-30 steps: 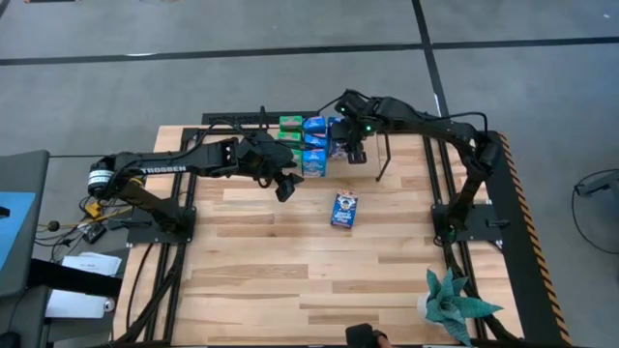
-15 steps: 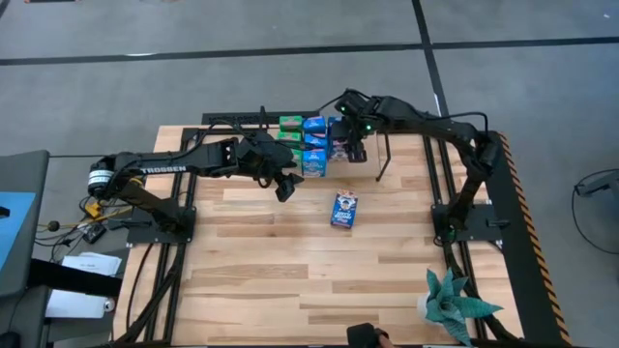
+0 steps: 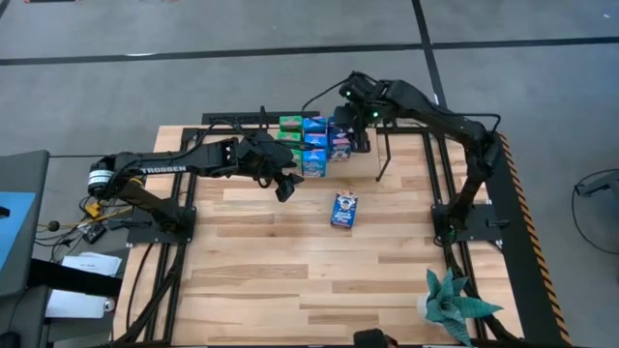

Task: Stack cereal on shelf
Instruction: Put the blue cereal box on the shelf aligned with the blue cereal box

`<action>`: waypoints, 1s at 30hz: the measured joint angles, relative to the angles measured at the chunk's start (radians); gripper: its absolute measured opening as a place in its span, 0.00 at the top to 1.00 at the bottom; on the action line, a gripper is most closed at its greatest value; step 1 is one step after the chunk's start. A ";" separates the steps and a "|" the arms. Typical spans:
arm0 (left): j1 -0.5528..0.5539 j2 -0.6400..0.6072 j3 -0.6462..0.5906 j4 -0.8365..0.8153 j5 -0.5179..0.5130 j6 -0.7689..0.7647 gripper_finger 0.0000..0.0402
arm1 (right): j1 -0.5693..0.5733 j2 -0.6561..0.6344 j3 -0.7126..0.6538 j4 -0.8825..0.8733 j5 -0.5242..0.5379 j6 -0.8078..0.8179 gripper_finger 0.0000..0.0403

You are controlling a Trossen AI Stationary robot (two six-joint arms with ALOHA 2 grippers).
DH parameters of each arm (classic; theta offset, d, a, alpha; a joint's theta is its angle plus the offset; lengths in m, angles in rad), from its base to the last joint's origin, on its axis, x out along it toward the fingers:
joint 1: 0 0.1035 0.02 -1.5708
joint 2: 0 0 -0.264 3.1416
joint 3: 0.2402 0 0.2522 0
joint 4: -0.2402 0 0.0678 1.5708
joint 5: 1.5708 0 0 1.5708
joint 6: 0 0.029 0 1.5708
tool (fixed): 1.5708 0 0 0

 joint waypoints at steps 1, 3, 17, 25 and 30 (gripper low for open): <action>0.000 0.000 0.000 0.007 0.002 -0.013 0.38 | 0.010 -0.017 0.017 -0.018 -0.016 0.020 0.39; 0.000 0.000 0.000 0.060 0.040 -0.042 0.38 | 0.024 -0.064 0.034 -0.028 -0.117 0.024 0.42; -0.071 -0.170 -0.001 0.390 0.187 0.005 0.38 | -0.037 -0.476 -0.267 -0.148 -0.778 0.185 0.62; -0.223 -0.199 0.000 0.388 -0.017 0.054 0.38 | 0.034 -0.810 -0.897 0.439 -0.715 0.579 0.74; -0.283 -0.199 0.000 0.383 -0.186 0.045 0.38 | 0.130 -0.894 -1.159 0.836 -0.476 0.835 0.82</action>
